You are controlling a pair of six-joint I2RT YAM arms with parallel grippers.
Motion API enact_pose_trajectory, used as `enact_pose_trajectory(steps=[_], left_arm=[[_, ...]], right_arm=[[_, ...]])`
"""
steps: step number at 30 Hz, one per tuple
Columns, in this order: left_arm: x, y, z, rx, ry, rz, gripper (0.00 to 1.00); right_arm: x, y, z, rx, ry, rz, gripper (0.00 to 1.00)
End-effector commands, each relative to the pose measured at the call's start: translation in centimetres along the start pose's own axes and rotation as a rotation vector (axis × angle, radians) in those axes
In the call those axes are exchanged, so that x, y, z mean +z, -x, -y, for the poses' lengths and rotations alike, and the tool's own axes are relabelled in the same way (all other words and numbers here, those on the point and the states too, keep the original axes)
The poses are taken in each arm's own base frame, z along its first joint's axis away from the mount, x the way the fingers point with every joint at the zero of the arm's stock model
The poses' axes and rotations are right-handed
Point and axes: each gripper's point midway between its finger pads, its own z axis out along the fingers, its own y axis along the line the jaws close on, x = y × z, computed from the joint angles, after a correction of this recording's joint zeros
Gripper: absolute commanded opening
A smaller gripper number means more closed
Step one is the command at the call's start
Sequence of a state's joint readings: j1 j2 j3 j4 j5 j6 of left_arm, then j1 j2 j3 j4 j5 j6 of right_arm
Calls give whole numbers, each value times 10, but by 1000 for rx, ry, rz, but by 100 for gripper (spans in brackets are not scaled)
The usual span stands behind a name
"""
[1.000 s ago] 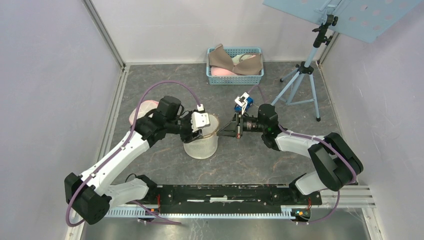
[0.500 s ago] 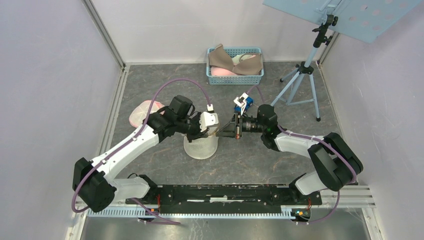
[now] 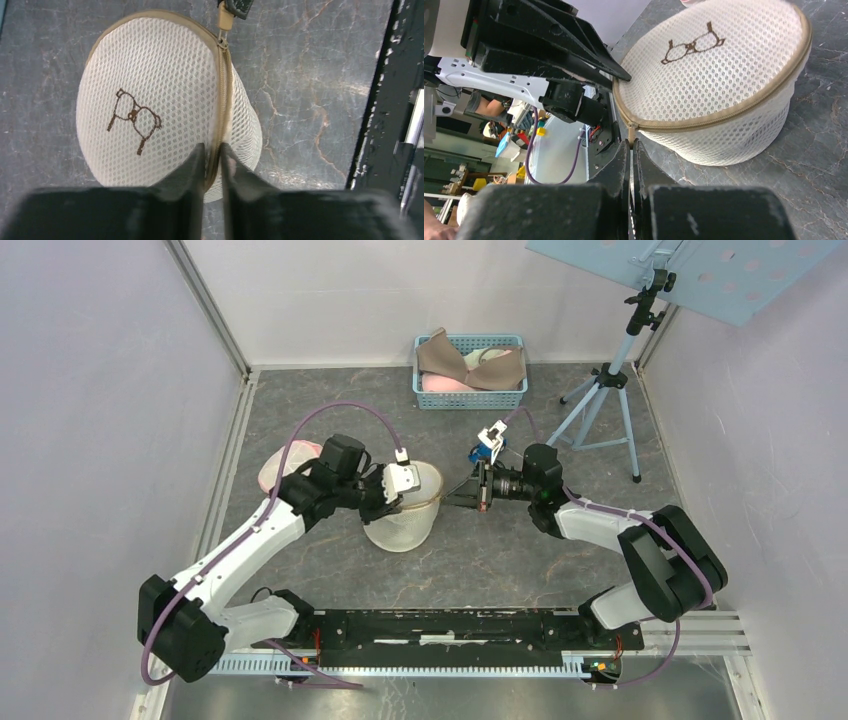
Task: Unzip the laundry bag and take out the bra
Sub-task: Unzip the laundry bag at the center of the board.
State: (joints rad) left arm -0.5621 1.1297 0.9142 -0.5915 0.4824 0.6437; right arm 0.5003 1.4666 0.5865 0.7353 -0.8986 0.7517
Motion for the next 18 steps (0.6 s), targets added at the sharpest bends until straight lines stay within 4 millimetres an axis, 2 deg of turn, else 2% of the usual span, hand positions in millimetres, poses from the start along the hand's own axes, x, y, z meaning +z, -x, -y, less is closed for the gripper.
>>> enact_pose_trajectory(steps=[1, 4, 7, 15, 17, 18], left_arm=[[-8, 28, -1, 2, -21, 78, 38], [-11, 44, 0, -23, -26, 105, 53], [-9, 51, 4, -40, -35, 100, 57], [15, 45, 16, -53, -74, 23, 56], [18, 40, 14, -62, -65, 3, 51], [18, 36, 13, -62, -53, -9, 45]], right_arm=[[-1, 13, -15, -67, 43, 32, 0], [3, 10, -18, -65, 56, 22, 0], [7, 9, -22, -62, 71, 18, 0], [15, 6, -26, -58, 90, 6, 0], [14, 7, -27, -63, 92, 5, 0], [14, 7, -27, -67, 91, 4, 0]])
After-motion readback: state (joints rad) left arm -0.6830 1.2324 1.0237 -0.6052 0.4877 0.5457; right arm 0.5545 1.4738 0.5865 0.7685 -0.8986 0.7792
